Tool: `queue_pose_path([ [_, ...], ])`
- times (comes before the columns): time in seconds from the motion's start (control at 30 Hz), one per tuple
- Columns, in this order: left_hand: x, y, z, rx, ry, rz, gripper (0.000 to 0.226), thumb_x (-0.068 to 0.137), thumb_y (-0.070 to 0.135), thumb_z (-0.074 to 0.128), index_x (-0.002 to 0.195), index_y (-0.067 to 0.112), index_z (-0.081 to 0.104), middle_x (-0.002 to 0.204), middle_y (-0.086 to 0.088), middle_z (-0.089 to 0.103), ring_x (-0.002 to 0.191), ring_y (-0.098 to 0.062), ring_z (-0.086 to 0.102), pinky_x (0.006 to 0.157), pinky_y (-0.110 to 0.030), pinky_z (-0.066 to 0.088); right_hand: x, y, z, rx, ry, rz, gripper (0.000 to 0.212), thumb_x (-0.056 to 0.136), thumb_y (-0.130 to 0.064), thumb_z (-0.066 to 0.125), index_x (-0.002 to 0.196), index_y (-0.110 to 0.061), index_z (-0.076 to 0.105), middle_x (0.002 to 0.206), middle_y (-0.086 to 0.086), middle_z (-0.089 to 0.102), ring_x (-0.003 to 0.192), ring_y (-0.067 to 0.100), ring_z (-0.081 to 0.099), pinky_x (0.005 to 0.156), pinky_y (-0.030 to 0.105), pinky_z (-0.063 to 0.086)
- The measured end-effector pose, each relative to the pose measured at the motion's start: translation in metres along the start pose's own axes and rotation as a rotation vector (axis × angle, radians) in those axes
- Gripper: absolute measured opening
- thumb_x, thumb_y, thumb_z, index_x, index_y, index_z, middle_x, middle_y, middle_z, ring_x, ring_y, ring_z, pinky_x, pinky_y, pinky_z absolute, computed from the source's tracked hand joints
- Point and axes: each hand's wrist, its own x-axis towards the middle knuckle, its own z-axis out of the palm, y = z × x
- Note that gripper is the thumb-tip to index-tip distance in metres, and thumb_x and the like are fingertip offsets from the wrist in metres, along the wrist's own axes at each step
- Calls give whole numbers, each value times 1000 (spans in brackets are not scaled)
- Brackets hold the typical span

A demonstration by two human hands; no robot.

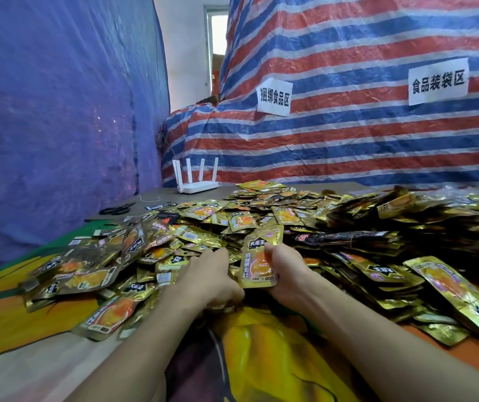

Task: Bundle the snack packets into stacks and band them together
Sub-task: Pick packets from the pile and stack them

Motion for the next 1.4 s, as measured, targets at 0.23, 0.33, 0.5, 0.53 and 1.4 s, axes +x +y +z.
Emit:
queue_pose_path([
  [0.23,2,-10,-7,-234,332,-73,17,83,4,58,99,10,53,85,-2,47,83,-25,51,70,-43,48,1,-1,-1,-4,34,-13,17,107,-13,44,97,-14,57,93,15,74,79,31,73,66,49,59],
  [0.33,3,-18,-9,-481,587,-45,20,82,6,66,100,9,57,90,-5,60,77,-20,58,64,-34,54,1,1,1,-40,41,-88,24,107,-12,39,98,-21,59,97,13,73,80,30,74,78,55,61],
  [0.5,5,-15,-8,-772,574,-80,37,74,23,85,97,16,56,86,3,61,73,-10,56,51,-22,36,-4,2,6,142,-33,-32,19,108,-14,41,120,-11,56,105,22,73,80,39,75,67,57,61],
  [0.53,7,-16,-7,-769,503,-122,39,73,26,87,95,14,57,87,1,62,74,-13,55,53,-26,35,-6,1,6,192,-66,-6,23,108,-16,41,127,-8,53,108,26,72,84,43,75,63,56,61],
  [1.4,-1,28,24,-1371,258,98,18,91,2,60,102,10,48,88,-13,61,75,-23,61,60,-34,52,-15,20,20,-40,-177,-438,31,91,-41,53,121,-39,60,109,7,75,100,26,74,86,44,58],
])
